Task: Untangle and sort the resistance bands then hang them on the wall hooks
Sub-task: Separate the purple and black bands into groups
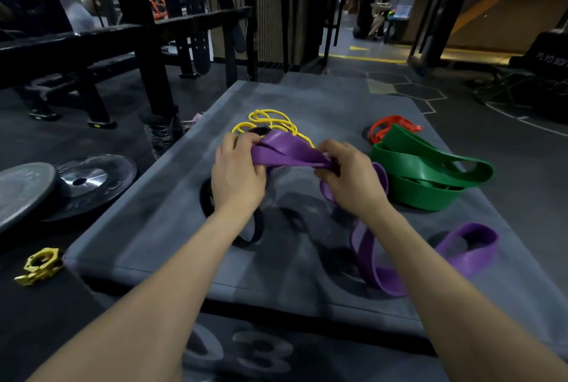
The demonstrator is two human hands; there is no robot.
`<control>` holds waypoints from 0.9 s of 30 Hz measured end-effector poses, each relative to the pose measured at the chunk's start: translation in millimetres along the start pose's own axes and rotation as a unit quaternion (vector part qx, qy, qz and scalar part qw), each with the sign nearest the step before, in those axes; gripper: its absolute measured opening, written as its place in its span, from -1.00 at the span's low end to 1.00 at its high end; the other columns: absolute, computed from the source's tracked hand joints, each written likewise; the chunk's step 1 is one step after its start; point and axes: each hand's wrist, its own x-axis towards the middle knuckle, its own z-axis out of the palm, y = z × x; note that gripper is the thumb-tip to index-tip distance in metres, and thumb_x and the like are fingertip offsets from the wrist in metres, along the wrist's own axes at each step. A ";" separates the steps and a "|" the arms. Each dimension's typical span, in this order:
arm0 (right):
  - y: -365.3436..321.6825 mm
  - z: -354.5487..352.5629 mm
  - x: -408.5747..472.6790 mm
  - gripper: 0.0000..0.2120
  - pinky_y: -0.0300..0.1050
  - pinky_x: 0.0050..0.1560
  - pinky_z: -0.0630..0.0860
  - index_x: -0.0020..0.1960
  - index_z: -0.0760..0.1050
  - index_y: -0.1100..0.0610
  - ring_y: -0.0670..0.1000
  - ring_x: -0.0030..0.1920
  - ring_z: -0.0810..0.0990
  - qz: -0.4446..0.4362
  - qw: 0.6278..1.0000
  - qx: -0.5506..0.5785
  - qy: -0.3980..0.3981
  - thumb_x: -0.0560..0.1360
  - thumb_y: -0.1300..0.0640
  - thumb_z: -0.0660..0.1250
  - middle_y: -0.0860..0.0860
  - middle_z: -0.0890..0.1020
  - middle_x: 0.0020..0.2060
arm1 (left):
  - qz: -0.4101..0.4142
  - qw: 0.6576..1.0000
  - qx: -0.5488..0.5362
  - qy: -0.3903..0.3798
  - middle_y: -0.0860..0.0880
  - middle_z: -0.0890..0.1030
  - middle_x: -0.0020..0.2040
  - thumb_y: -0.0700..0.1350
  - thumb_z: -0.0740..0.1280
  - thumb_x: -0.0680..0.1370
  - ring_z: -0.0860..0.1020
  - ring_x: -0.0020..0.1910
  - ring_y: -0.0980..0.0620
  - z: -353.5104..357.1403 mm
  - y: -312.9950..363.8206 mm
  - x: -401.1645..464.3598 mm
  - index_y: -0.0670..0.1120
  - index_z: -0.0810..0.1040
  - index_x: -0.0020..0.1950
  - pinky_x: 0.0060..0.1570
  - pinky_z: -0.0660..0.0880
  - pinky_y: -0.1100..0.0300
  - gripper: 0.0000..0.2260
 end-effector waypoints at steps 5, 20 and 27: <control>2.9 6.8 -6.2 -0.66 0.03 -0.01 0.49 0.17 0.51 0.09 0.19 0.08 0.52 0.028 0.992 -0.086 -0.083 0.41 0.26 0.31 0.11 0.56 0.03 | -0.042 0.993 0.003 -0.115 -0.13 0.37 0.23 -0.28 0.27 0.44 0.36 0.27 -0.16 7.9 -12.8 -9.2 -0.07 0.44 0.24 0.21 0.39 -0.03 -0.63; -18.7 17.0 -4.5 -0.74 0.03 -0.04 0.54 -0.01 0.59 0.09 0.12 -0.11 0.61 0.050 0.984 -0.012 -0.170 0.47 -0.09 0.31 0.09 0.67 -0.20 | -0.015 0.970 -0.035 -0.240 -0.04 0.32 0.29 -0.24 0.49 0.31 0.40 0.28 -0.08 13.8 -18.4 -18.6 -0.02 0.31 0.41 0.31 0.33 0.15 -0.29; -33.4 4.4 0.9 -0.71 -0.38 -0.29 0.45 -0.09 0.64 0.11 -0.25 -0.40 0.47 0.085 0.926 0.369 -0.008 0.47 0.44 0.26 -0.12 0.60 -0.41 | -0.059 0.972 -0.078 -0.213 -0.08 0.32 0.27 -0.14 0.60 0.22 0.30 0.32 0.02 19.6 -31.1 -12.6 -0.07 0.42 0.31 0.34 0.19 0.32 -0.30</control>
